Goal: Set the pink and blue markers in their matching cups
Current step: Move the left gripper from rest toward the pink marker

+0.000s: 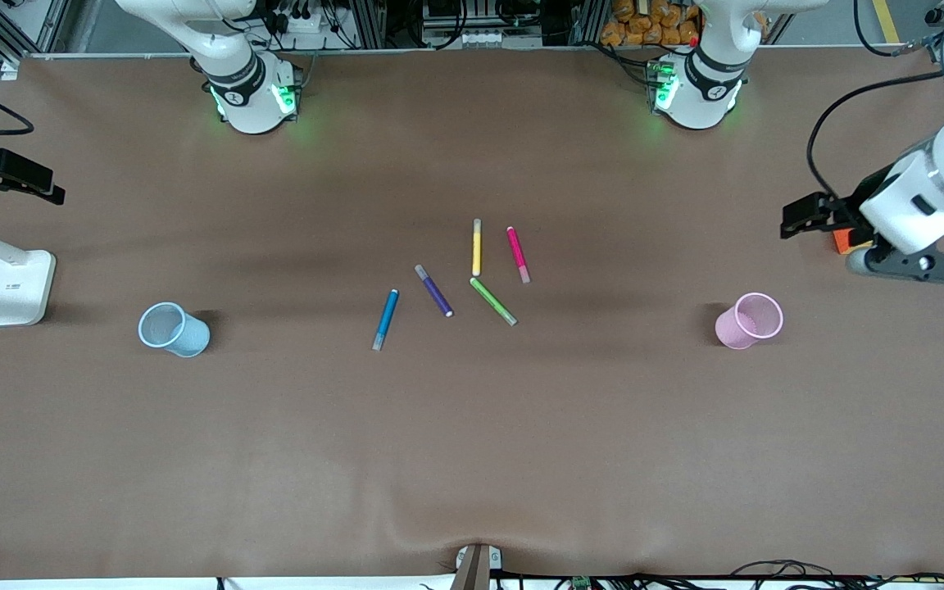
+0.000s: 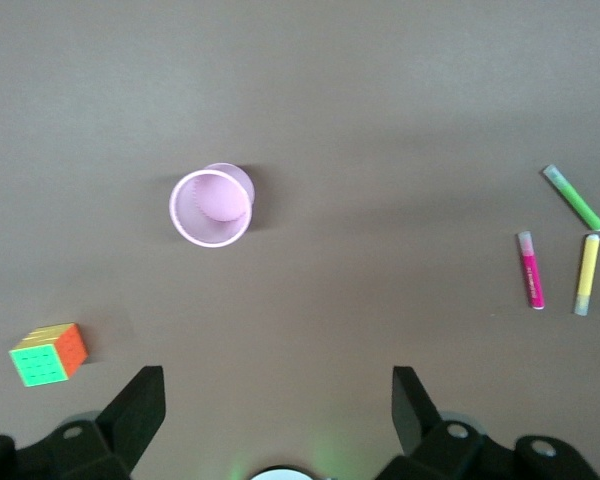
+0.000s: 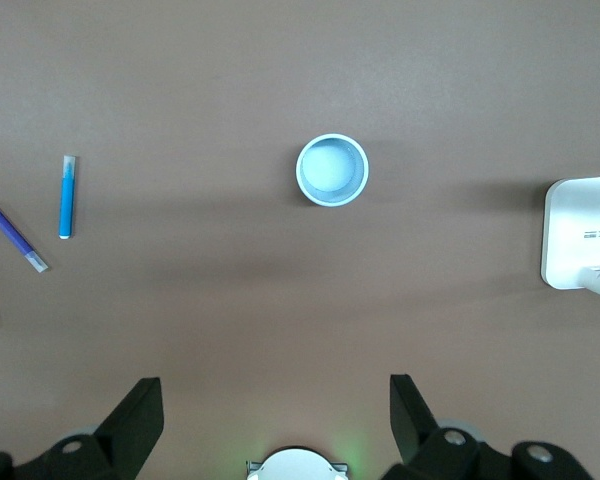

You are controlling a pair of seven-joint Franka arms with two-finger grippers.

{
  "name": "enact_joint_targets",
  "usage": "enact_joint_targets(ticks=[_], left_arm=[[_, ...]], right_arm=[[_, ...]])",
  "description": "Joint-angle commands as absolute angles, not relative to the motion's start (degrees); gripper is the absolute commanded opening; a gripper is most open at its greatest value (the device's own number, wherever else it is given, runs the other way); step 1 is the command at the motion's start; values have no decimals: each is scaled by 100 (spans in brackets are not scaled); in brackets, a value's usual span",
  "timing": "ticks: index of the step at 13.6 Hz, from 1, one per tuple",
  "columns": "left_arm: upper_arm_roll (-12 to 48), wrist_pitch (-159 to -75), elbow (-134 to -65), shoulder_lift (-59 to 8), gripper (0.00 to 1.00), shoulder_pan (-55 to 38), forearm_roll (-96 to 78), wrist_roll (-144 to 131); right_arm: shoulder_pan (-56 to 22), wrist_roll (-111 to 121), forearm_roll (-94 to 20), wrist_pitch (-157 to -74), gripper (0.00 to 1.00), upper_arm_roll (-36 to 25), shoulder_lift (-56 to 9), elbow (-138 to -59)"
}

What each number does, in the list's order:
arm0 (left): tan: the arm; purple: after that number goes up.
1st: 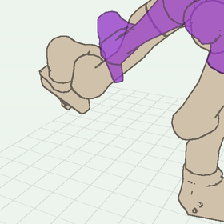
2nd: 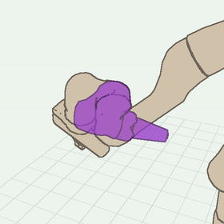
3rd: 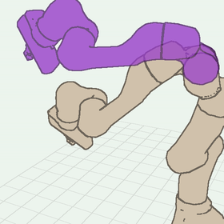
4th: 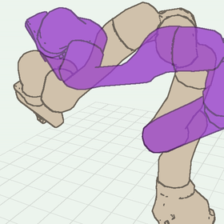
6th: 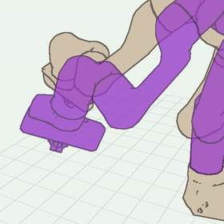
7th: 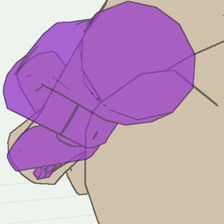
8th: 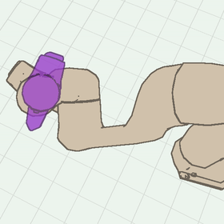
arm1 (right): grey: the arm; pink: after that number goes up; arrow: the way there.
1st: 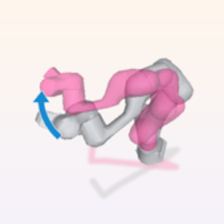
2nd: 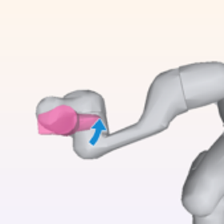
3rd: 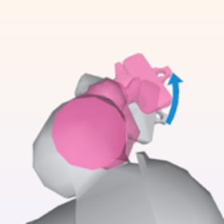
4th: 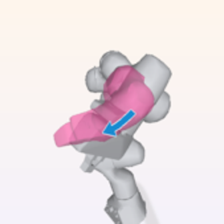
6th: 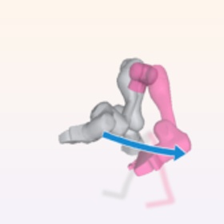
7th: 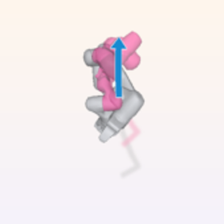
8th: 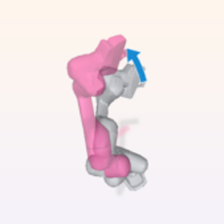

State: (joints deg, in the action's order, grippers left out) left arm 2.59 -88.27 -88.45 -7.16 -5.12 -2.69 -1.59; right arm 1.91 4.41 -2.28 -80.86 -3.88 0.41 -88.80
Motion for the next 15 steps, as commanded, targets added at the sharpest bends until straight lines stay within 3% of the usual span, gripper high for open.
enact_joint_targets(ticks=[1,11,15], left_arm=[[237,-8920,-8710,-984,100,-1044,-308,-832],[255,-9465,-8798,-1730,100,-1818,-624,-2259],[255,-10115,-9192,-1898,100,-2275,-633,-2890]], right_arm=[[220,448,-246,-8051,100,-369,53,-8877],[220,448,-246,-8033,100,-369,44,-8886],[228,448,-246,-8033,100,-369,44,-8886]])
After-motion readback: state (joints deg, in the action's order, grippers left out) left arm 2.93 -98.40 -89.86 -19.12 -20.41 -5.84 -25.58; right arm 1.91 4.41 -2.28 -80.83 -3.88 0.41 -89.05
